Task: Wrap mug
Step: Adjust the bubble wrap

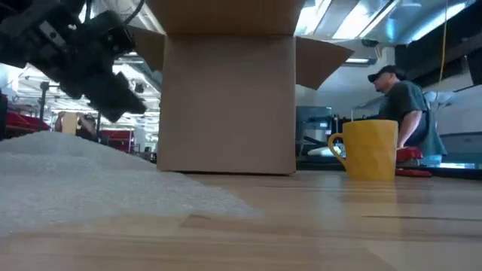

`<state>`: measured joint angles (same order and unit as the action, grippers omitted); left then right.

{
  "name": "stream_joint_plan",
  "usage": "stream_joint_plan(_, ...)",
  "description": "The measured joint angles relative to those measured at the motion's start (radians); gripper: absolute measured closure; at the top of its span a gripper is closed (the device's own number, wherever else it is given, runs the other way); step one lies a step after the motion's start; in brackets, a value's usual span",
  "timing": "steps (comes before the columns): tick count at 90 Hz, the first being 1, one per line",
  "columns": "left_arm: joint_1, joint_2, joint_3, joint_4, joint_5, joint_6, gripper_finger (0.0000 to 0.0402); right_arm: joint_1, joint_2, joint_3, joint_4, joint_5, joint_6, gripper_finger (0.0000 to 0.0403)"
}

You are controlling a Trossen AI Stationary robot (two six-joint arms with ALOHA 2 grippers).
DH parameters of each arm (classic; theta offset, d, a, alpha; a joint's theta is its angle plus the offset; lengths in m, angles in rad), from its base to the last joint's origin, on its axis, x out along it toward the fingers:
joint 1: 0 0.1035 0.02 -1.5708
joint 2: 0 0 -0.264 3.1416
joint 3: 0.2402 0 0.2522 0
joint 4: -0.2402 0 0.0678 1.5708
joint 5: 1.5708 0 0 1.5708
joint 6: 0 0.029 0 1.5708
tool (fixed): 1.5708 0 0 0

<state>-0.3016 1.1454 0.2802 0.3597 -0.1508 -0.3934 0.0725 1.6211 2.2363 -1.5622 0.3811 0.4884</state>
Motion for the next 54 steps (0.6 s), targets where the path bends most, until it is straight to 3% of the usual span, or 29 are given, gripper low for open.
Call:
stream_joint_plan(13, -0.024, 0.0, 0.036, -0.08, 0.011, 0.001, 0.04, 0.226, -0.078, -0.14, -0.008, 0.141, 0.242, 0.0402)
stream_joint_plan(26, -0.06, 0.0, 0.156, -0.367, 0.002, 0.027, 0.0401, 0.432, -0.136, -0.344, -0.007, 0.252, 0.535, 0.0402)
stream_joint_plan(38, -0.095, 0.0, 0.261, -0.628, -0.037, 0.026, 0.0402, 0.593, -0.166, -0.538, -0.009, 0.304, 0.822, 0.0402)
stream_joint_plan(54, -0.155, 0.01, 0.332, -0.812, -0.036, -0.024, 0.0402, 0.755, -0.166, -0.76, 0.041, 0.332, 1.155, 0.0402)
